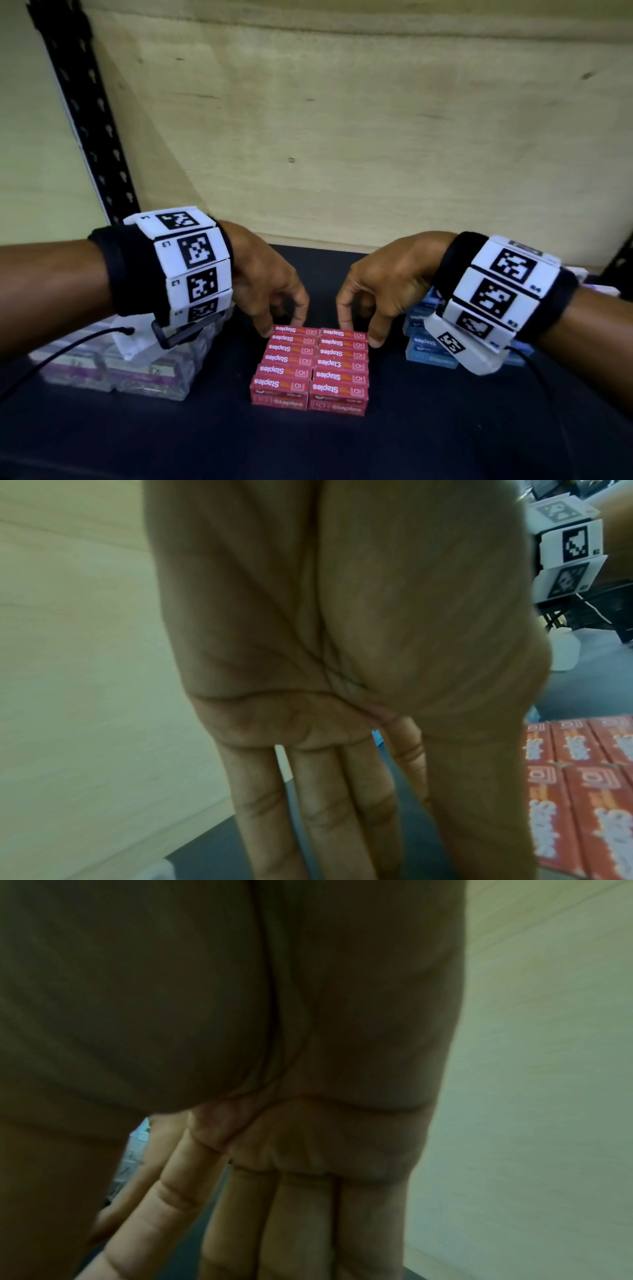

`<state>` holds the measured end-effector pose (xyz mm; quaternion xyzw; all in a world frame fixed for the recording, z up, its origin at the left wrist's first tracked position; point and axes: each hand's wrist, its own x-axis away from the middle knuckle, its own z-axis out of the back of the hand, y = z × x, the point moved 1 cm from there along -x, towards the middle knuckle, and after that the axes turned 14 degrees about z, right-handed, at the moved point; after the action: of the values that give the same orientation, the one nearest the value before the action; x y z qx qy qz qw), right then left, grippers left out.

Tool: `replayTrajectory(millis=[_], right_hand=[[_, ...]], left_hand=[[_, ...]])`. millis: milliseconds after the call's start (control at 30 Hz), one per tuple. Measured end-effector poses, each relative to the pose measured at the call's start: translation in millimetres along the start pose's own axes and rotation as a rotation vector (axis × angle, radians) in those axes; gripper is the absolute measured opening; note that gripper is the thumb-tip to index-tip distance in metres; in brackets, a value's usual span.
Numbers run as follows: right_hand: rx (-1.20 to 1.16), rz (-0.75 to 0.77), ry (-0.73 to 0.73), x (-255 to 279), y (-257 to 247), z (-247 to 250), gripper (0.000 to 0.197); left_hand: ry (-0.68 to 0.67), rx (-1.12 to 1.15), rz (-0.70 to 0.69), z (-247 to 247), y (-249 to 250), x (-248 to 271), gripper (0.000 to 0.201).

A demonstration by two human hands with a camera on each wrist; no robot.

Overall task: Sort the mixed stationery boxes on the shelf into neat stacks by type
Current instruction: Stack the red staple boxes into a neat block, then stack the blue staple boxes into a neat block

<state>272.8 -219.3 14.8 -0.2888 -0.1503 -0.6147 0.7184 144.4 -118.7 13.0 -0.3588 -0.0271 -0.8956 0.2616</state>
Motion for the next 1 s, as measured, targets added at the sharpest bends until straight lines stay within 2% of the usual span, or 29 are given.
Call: replayTrajectory(millis=[333, 500, 600, 667, 767, 833, 1000], right_hand=[[-0.055, -0.02, 0.016, 2.9, 0.6, -3.3, 0.035], [-0.02, -0.039, 0.032, 1.2, -0.9, -3.0, 0.043], [-0.058, -0.062, 0.077, 8.4, 0.6, -2.7, 0.042], [-0.086, -0.067, 0.166, 21.7, 4.1, -2.9, 0.039], [-0.122, -0.086, 0.319, 52.4, 11.7, -2.7, 0.031], [-0.124, -0.136, 0.368, 75.0, 20.1, -4.6, 0.024], [-0.056, -0.314, 0.453, 114.2, 43.8, -24.9, 0.018]], left_hand=[[0.025, -0.056, -0.043, 0.3, 0.1, -2.6, 0.031], [0.004, -0.044, -0.032, 0.1, -1.2, -5.4, 0.051], [-0.014, 0.014, 0.016, 0.5, 2.2, -4.4, 0.056], [0.01, 0.016, 0.042, 3.1, 5.9, -2.3, 0.049], [0.078, 0.01, 0.11, 11.4, 15.9, 5.4, 0.028], [0.178, -0.023, 0.14, 19.8, 29.5, 14.2, 0.016], [0.477, -0.097, -0.006, 32.1, 77.7, 24.3, 0.023]])
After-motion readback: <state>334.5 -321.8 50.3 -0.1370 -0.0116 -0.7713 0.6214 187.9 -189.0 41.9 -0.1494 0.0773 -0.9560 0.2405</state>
